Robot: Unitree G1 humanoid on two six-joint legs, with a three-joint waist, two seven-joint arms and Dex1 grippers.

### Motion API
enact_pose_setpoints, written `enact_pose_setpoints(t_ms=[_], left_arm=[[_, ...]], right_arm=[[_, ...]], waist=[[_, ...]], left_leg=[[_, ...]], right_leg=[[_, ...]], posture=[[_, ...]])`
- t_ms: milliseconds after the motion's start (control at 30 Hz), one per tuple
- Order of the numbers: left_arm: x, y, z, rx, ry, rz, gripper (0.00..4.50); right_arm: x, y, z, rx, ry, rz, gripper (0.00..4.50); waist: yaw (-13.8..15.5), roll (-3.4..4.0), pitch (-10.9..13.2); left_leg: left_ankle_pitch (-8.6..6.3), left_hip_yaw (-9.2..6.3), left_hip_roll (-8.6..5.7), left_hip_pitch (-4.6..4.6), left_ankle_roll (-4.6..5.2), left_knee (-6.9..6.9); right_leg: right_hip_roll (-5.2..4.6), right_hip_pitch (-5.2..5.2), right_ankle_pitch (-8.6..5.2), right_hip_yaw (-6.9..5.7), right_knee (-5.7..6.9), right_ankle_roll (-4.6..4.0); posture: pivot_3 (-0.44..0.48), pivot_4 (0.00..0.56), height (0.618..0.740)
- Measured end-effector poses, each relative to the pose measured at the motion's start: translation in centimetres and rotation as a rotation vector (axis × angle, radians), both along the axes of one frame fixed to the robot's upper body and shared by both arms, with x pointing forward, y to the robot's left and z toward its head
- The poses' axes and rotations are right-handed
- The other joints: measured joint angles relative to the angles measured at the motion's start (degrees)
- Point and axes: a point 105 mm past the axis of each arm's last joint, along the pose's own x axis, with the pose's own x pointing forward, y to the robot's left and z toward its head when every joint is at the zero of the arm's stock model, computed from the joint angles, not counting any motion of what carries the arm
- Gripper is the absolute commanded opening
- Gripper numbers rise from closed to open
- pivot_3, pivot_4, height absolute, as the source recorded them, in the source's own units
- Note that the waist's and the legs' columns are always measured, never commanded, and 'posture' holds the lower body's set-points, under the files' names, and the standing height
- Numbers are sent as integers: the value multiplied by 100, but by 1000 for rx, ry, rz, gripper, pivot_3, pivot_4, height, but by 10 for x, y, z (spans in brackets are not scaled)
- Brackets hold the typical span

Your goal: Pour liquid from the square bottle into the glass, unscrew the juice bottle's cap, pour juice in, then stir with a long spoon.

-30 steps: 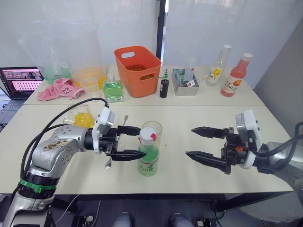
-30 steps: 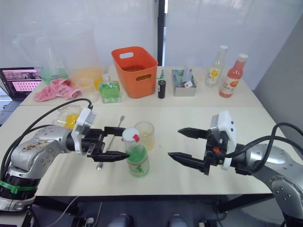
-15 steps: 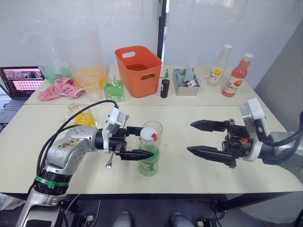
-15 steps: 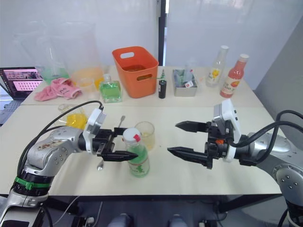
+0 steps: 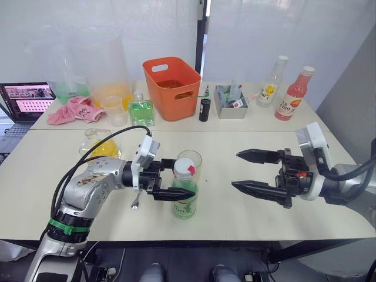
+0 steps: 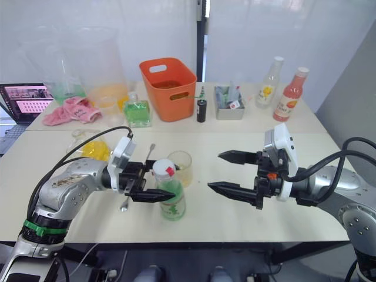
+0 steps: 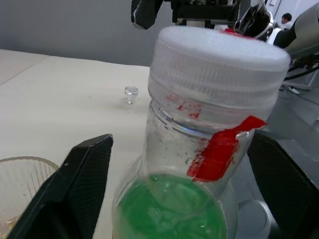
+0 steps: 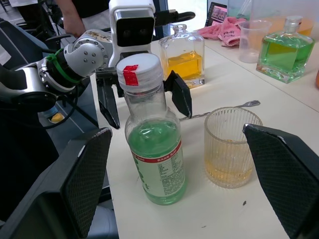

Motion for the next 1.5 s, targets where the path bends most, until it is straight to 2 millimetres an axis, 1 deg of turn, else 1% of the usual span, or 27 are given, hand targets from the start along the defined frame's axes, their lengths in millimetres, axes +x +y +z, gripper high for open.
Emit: enact_pose_setpoints(t_ms=[167, 200, 233, 333, 433, 600, 733, 833, 1500], left_arm=[[3, 2, 9, -16, -57, 18, 1540], [3, 1, 8, -21, -53, 17, 1374], [4, 1, 8, -24, -51, 16, 1313], [4, 1, 8, -24, -56, 17, 1311], [3, 1, 8, -19, -84, 6, 1311], [3, 1, 6, -27, -120, -17, 1311], [3, 0, 4, -33, -154, -33, 1311], [4, 0, 4, -42, -164, -37, 1311], [5, -1, 4, -38, -182, -34, 1311]], right_arm=[[0, 0, 0, -1, -1, -2, 4500], [0, 0, 0, -1, -1, -2, 4500], [0, 0, 0, -2, -2, -3, 4500], [1, 1, -1, 0, -2, -8, 4500], [1, 7, -1, 1, -3, 3, 4500], [4, 23, 7, 0, -50, 31, 4500], [5, 41, 14, 20, -90, 61, 4500], [3, 48, 13, 18, -90, 79, 4500], [5, 47, 9, 15, -73, 55, 4500]], waist=[[0, 0, 0], [0, 0, 0], [0, 0, 0], [0, 0, 0], [-4, 0, 0], [0, 0, 0], [16, 0, 0], [31, 0, 0], [17, 1, 0]], left_leg=[[0, 0, 0, 2, 0, 0], [0, 0, 0, 0, 0, 0], [0, 0, 0, 0, 0, 0], [0, -1, 0, 1, 0, 0], [0, 0, 0, 2, 0, 0], [0, 0, 0, 1, 0, 6], [0, -1, -1, 2, 0, 9], [0, -3, -3, 2, 0, 11], [0, -5, -4, 4, 1, 13]], right_leg=[[0, 2, 0, 0, -1, 0], [0, 1, 0, 0, 0, 0], [0, 1, 0, 0, 0, 0], [0, 1, 0, 0, 0, 0], [0, 2, 0, 0, 1, 0], [-1, 3, 0, 0, 2, 0], [-2, 6, 1, -1, 2, 1], [-3, 10, 1, -3, 1, 2], [-4, 14, 2, -3, 2, 3]], posture=[[0, 150, 739], [0, 150, 739], [0, 150, 739], [0, 150, 739], [0, 150, 739], [0, 150, 739], [0, 150, 739], [0, 150, 739], [0, 150, 739]])
